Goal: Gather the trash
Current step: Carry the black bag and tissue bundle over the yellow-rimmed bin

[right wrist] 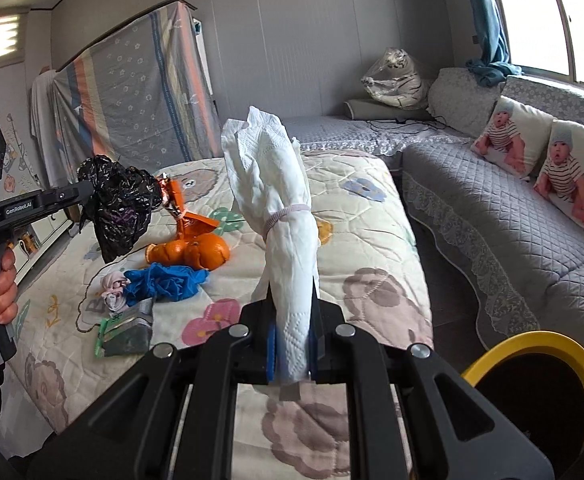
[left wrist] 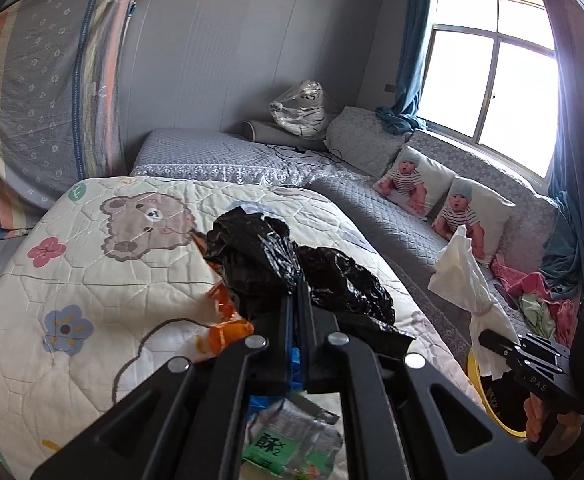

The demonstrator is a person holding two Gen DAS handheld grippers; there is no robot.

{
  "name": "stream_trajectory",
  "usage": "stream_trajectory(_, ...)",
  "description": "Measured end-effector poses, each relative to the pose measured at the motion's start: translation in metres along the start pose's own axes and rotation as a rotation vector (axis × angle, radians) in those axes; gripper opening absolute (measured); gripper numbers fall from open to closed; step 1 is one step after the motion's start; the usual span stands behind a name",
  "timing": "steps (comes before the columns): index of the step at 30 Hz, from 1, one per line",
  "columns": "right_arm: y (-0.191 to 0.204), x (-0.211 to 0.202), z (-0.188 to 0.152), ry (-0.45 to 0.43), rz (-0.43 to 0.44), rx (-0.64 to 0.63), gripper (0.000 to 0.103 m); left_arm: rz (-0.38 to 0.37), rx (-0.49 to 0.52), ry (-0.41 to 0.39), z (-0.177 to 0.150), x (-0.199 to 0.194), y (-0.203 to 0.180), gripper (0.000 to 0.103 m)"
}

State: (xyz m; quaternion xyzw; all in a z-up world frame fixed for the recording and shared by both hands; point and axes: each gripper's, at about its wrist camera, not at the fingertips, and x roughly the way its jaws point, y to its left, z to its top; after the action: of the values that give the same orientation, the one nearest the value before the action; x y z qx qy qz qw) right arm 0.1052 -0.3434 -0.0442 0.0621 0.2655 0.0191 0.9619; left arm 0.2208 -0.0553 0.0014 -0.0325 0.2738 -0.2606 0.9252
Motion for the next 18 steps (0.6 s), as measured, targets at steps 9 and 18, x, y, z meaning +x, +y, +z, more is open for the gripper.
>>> stream_trajectory(9,-0.057,-0.035,-0.017,-0.024,-0.145,0.078,0.010,-0.131,0.113,0.029,-0.002,0.022,-0.092,0.002)
stream_trajectory(18,-0.105,-0.064,-0.042,-0.016,-0.268,0.161,0.011,-0.259,0.219,0.058,-0.010,0.039,-0.176,0.002)
